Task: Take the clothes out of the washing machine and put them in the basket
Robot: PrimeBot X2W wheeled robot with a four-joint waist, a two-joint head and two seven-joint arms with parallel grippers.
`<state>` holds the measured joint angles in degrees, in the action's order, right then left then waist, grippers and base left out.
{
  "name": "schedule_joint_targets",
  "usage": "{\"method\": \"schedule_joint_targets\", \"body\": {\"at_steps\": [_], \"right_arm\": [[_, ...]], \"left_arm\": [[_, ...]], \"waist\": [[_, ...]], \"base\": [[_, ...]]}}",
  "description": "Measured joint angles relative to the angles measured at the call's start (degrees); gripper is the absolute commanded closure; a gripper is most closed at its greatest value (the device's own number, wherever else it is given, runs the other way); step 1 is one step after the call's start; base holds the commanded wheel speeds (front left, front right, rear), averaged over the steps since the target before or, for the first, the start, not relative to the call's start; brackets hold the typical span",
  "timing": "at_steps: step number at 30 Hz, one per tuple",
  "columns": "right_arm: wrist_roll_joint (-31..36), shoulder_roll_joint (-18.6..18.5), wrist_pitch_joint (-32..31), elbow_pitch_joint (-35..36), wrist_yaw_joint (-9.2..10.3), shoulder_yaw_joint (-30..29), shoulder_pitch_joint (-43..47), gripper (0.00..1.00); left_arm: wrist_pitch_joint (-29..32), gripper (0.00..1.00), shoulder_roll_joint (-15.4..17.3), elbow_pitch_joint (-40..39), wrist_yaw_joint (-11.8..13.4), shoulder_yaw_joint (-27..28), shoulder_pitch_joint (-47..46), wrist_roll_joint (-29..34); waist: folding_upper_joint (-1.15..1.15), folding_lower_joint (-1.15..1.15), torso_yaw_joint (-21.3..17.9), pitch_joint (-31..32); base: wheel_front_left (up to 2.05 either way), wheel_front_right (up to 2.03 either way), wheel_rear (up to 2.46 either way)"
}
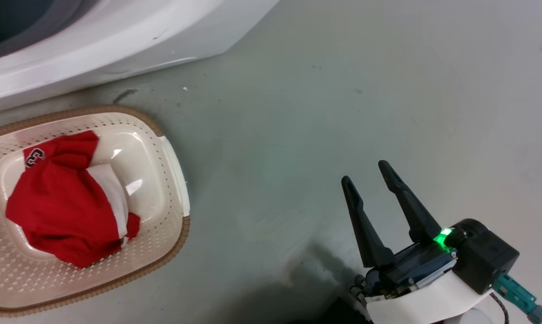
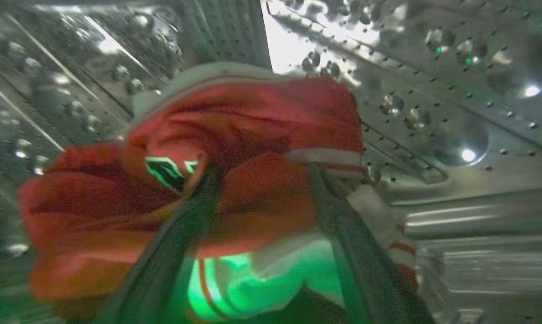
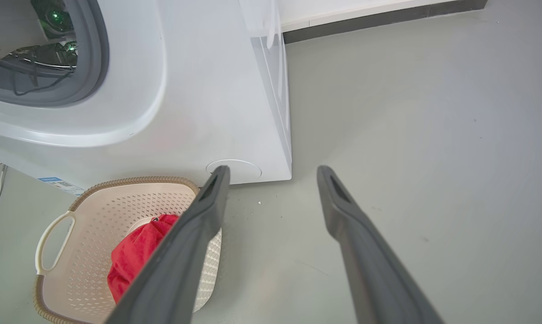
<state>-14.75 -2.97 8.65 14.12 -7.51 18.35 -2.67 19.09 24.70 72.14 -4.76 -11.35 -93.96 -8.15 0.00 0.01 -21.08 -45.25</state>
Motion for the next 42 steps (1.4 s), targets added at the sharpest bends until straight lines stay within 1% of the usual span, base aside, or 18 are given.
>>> {"method": "schedule_joint_targets", "body": {"at_steps": [5, 9, 10, 11, 13, 18, 19, 24, 28, 29, 30, 32, 33, 34, 35, 36, 39, 42], "right_arm": [[-0.5, 0.0, 0.6, -0.1, 0.0, 1.4, 0.0, 0.0], [-0.9, 0.0, 0.9, -0.2, 0.0, 2.0, 0.1, 0.0], [-0.9, 0.0, 0.9, -0.2, 0.0, 2.0, 0.1, 0.0], [-0.9, 0.0, 0.9, -0.3, 0.0, 2.1, 0.1, 0.0], [-0.9, 0.0, 0.9, -0.5, 0.0, 2.1, 0.1, 0.0], [-0.9, 0.0, 0.9, -0.8, 0.0, 2.0, -0.1, 0.0], [-0.9, 0.0, 0.9, -0.9, 0.0, 1.7, -0.3, 0.0], [-0.7, 0.0, 0.8, -1.1, 0.0, 0.7, -0.9, 0.0], [-0.3, 0.0, 0.4, -1.2, 0.0, -0.4, -1.0, 0.0], [-0.3, 0.0, 0.4, -1.2, 0.0, -0.4, -1.0, 0.0], [-0.2, 0.0, 0.3, -1.4, 0.0, -1.0, -1.1, 0.0], [0.1, 0.0, -0.1, -1.5, 0.0, -1.5, -1.3, 0.0], [0.1, 0.0, -0.1, -1.5, 0.0, -1.5, -1.3, 0.0], [0.2, 0.0, -0.4, -1.7, 0.0, -2.0, -1.4, 0.0], [0.2, 0.0, -0.6, -1.7, 0.0, -2.3, -1.5, 0.0], [0.2, 0.0, -0.6, -1.7, 0.0, -2.3, -1.5, 0.0], [0.4, 0.0, -1.0, -2.2, 0.0, -3.2, -1.4, 0.0], [0.7, 0.1, -1.6, -2.4, 0.0, -4.0, -0.6, 0.0]], "left_arm": [[4.3, 0.0, 2.1, 0.0, 1.0, -0.1, -0.7, -0.2], [6.0, 0.0, 3.1, -0.1, 1.8, -0.1, -0.8, -0.4], [5.9, 0.33, 3.2, -0.2, 2.1, 0.0, -0.9, -0.7], [5.5, 0.99, 3.3, -0.4, 2.3, 0.1, -0.9, -0.8], [4.8, 1.0, 3.3, -0.7, 2.8, 0.0, -0.8, -0.9], [-1.3, 1.0, 3.2, -3.1, 4.8, -0.7, 0.8, -0.7], [-4.6, 1.0, 3.0, -4.3, 5.3, -1.0, 1.6, -0.6], [-14.0, 1.0, 2.3, -7.4, 6.9, -1.0, 2.9, -0.6], [-21.7, 1.0, 1.9, -8.7, 7.3, -0.9, 4.7, -1.2], [-21.7, 1.0, 1.9, -8.7, 7.3, -0.9, 4.7, -1.2], [-25.8, 1.0, 1.5, -9.2, 7.3, -0.8, 5.7, -1.3], [-29.7, 1.0, 1.4, -9.1, 6.8, -0.5, 6.5, -2.2], [-29.7, 1.0, 1.4, -9.1, 6.8, -0.5, 6.5, -2.2], [-32.2, 1.0, 0.8, -9.1, 6.8, 0.1, 7.9, -2.9], [-32.9, 1.0, 0.5, -9.1, 6.7, 0.2, 8.8, -3.0], [-32.9, 1.0, 0.5, -9.1, 6.7, 0.2, 8.8, -3.0], [-33.9, 1.0, -0.2, -10.8, 6.4, 1.2, 13.1, -4.4], [-34.0, 1.0, -0.2, -15.1, 6.6, 2.6, 17.6, -4.8]], "waist": [[0.0, -0.01, -1.6, -1.6], [0.0, -0.01, -2.4, -2.2], [0.0, -0.01, -2.5, -2.3], [0.0, -0.01, -2.5, -2.4], [0.0, -0.01, -2.5, -2.5], [0.0, -0.01, -2.3, -2.1], [0.0, 0.0, -2.1, -1.8], [0.0, -0.01, -1.4, -0.6], [0.0, -0.01, -0.6, 1.0], [0.0, -0.01, -0.6, 1.0], [0.0, -0.01, -0.2, 2.0], [0.0, -0.01, 0.2, 3.1], [0.0, -0.01, 0.2, 3.1], [0.0, -0.01, 0.6, 4.4], [0.0, -0.01, 0.8, 5.1], [0.0, -0.01, 0.8, 5.1], [0.0, -0.01, 1.5, 8.2], [0.0, -0.01, 2.0, 10.7]], "base": [[0.0, 0.0, 0.0], [0.0, 0.0, 0.0], [0.0, 0.0, 0.0], [0.0, 0.0, 0.0], [0.0, 0.0, 0.0], [0.0, 0.0, 0.0], [0.0, 0.0, 0.0], [0.0, 0.0, 0.0], [0.0, 0.0, 0.0], [0.0, 0.0, 0.0], [0.0, 0.0, 0.0], [0.0, 0.0, 0.0], [0.0, 0.0, 0.0], [0.0, 0.0, 0.0], [0.0, 0.0, 0.0], [0.0, 0.0, 0.0], [0.0, 0.0, 0.0], [0.0, 0.0, 0.0]]}}
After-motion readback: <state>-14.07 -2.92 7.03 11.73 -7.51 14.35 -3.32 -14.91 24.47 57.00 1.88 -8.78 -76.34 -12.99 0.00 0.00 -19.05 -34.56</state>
